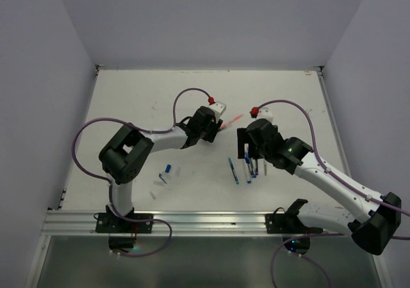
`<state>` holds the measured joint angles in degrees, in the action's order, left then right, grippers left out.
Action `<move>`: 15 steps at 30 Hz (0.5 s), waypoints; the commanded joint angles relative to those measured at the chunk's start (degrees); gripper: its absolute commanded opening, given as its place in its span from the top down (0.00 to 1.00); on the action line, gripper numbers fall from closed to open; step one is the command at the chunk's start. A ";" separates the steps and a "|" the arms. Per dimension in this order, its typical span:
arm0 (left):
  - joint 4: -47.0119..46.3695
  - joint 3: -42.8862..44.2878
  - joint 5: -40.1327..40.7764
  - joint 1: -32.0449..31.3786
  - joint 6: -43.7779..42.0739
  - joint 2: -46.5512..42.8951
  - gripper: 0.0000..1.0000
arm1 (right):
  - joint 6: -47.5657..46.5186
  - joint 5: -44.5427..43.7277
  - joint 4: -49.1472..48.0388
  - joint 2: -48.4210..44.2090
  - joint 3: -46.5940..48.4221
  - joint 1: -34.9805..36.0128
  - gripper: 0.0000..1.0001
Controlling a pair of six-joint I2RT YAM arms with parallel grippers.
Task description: Open the pen caps
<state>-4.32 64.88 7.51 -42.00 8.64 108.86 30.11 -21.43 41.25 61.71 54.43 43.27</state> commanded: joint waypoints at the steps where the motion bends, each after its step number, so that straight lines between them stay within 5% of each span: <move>1: 0.36 2.00 2.95 0.43 -1.97 1.97 0.50 | 1.62 -0.01 0.41 -0.19 1.03 -0.29 0.12; 9: -0.34 1.56 1.55 0.34 -1.97 4.69 0.58 | 2.06 -0.98 0.41 -1.68 0.23 -0.64 0.09; 15: 0.36 1.48 -0.82 0.34 -1.17 5.84 0.92 | 2.24 -2.12 0.93 -1.51 0.67 -0.64 0.02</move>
<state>-4.82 65.43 8.25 -42.00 7.90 112.92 31.29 -21.61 41.60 60.99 54.39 42.72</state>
